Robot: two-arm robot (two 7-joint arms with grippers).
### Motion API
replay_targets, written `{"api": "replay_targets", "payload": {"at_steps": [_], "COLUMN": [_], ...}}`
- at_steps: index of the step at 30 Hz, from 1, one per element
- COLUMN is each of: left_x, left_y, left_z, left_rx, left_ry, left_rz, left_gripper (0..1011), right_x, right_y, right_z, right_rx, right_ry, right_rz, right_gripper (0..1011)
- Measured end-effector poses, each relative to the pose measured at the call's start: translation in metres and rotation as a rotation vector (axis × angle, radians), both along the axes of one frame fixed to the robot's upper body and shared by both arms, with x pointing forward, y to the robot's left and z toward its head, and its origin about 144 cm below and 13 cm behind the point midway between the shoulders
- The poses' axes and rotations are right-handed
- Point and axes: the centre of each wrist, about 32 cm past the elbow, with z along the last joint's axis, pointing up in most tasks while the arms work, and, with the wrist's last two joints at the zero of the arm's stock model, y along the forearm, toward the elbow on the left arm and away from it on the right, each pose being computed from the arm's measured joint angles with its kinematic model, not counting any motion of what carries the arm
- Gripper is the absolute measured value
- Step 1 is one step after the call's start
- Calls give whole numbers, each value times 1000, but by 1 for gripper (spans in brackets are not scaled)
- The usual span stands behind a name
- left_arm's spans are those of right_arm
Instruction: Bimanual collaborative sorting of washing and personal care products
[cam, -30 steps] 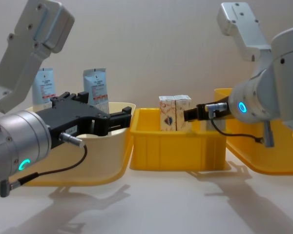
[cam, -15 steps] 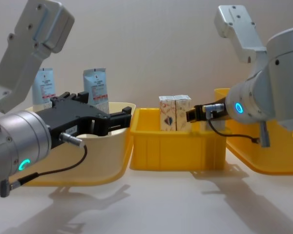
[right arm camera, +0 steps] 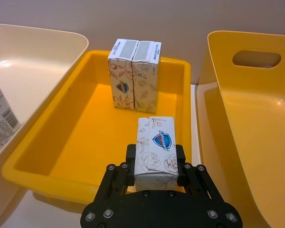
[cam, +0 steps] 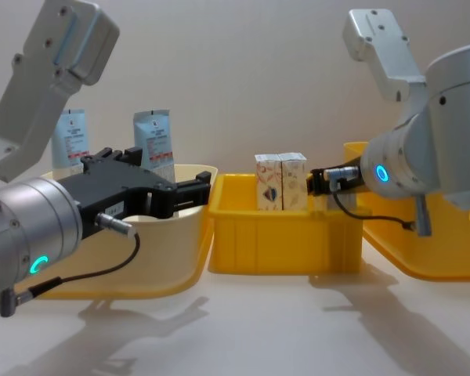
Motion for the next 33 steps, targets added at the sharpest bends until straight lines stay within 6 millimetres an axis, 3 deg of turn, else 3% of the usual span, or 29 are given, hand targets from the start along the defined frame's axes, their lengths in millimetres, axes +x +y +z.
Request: {"api": "replay_targets", "payload": {"at_steps": [24, 33], "left_x": [0, 0], "left_y": [0, 0], "left_z": [0, 0], "left_rx": [0, 0], "left_ry": [0, 0], "left_rz": [0, 0], "left_gripper": [1003, 1003], "right_x": [1, 5], "right_y": [1, 2], "right_z": [1, 11], "right_rx": [2, 11], "right_ry": [-4, -70], "right_rz": [5, 34], "right_gripper": [446, 448]}}
